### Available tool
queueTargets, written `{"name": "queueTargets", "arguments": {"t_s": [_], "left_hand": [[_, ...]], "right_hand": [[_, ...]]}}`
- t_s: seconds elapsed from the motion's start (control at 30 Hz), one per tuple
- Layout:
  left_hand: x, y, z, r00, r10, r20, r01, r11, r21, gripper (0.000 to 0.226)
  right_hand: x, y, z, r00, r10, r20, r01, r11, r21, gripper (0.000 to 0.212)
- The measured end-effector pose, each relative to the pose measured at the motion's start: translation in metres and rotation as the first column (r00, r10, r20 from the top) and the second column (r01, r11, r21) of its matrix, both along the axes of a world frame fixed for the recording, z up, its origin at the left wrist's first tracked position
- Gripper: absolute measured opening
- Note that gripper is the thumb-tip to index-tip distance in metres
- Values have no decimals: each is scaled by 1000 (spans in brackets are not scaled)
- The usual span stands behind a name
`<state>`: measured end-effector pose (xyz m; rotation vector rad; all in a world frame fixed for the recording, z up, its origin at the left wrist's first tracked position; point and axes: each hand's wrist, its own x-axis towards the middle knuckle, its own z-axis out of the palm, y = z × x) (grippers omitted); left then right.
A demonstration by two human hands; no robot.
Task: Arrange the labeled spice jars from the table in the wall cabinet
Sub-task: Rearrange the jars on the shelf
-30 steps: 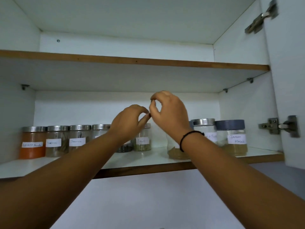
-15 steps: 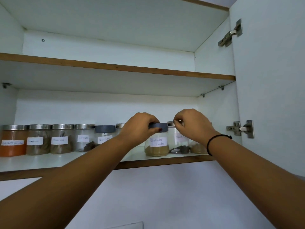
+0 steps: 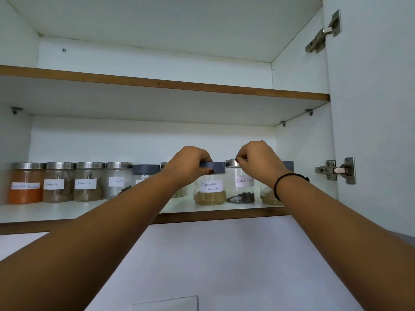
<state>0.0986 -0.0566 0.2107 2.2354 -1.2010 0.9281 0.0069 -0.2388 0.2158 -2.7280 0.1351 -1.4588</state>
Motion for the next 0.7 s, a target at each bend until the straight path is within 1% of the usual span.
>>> {"name": "queueTargets", "arguments": {"t_s": [0.2,0.33,0.5,0.7], "left_hand": [[21,-6,-2,1000,29,0,-29,1000,-11,20],[34,-7,0,1000,28,7,-28,1000,5,16],[50,-11,2,999,42,12,-42,999,10,16],[66,-16,5,998,69,-8,-69,997,18,18]], "right_hand": [[18,-4,-3,999,27,22,-28,1000,10,23],[29,-7,-3,999,36,30,-36,999,-6,22],[46,-12,-5,998,-5,56,7,999,-38,21],[68,-17,-6,999,-13,44,14,1000,-23,21]]}}
